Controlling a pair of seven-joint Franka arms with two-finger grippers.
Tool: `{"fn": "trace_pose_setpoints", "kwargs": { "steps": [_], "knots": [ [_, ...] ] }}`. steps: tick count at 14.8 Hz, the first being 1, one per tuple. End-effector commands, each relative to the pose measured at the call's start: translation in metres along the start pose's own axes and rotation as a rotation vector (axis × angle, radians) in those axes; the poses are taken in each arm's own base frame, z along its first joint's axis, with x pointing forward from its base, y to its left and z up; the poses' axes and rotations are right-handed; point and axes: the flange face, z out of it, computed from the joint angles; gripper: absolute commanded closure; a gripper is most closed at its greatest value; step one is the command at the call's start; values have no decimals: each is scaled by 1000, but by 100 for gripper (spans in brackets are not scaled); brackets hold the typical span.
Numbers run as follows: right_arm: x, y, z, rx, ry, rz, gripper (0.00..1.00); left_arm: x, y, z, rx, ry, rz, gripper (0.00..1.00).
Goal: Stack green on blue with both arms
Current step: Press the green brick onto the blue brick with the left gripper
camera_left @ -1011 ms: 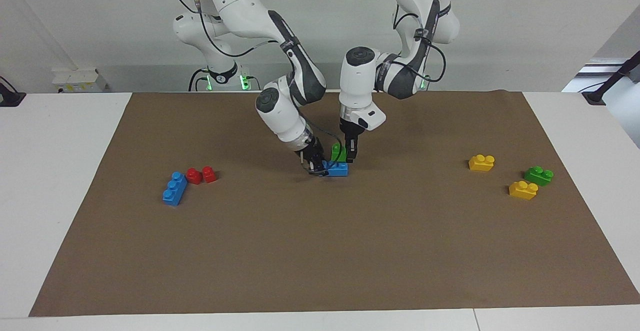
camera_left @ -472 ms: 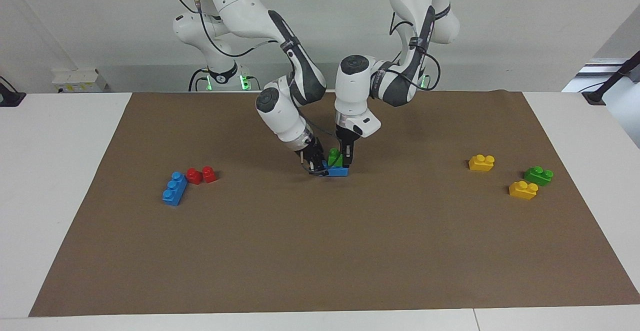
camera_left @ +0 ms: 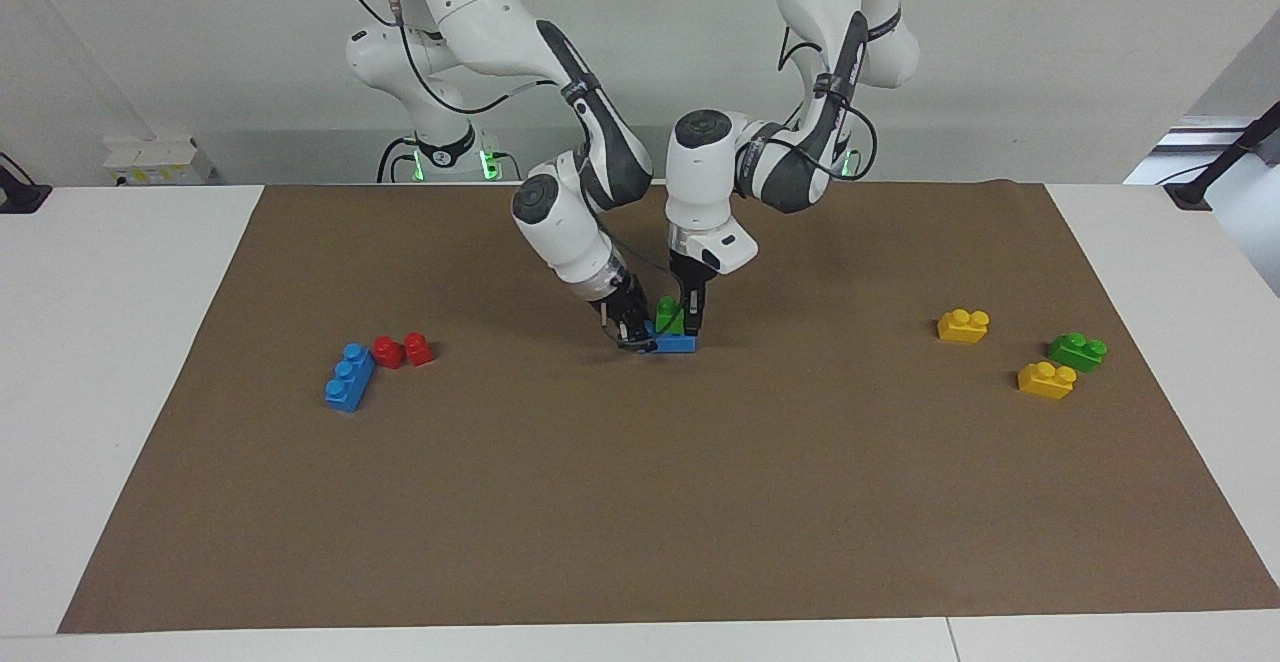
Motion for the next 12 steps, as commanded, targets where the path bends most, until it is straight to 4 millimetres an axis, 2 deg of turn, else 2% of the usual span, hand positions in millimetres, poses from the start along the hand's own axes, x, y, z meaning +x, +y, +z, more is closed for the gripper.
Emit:
{"fn": "trace_pose_setpoints", "kwargs": {
  "steps": [1,2,7,8,9,12],
  "knots": [
    [11,6,8,12,3,-6,100,-10,-7,12,25,38,17,100],
    [12,7,9,10,5,-9,100,-11,-7,18,35,43,17,100],
    [12,6,8,11,5,-8,100,-10,-6,18,38,60,27,100],
    [13,7,9,10,5,-8,100,-9,-5,16,35,68,32,23],
    [12,6,8,11,5,-8,100,-9,-6,13,39,75,35,0],
    [12,6,8,11,5,-7,100,-1,-1,-4,24,74,26,0]
  ]
}}
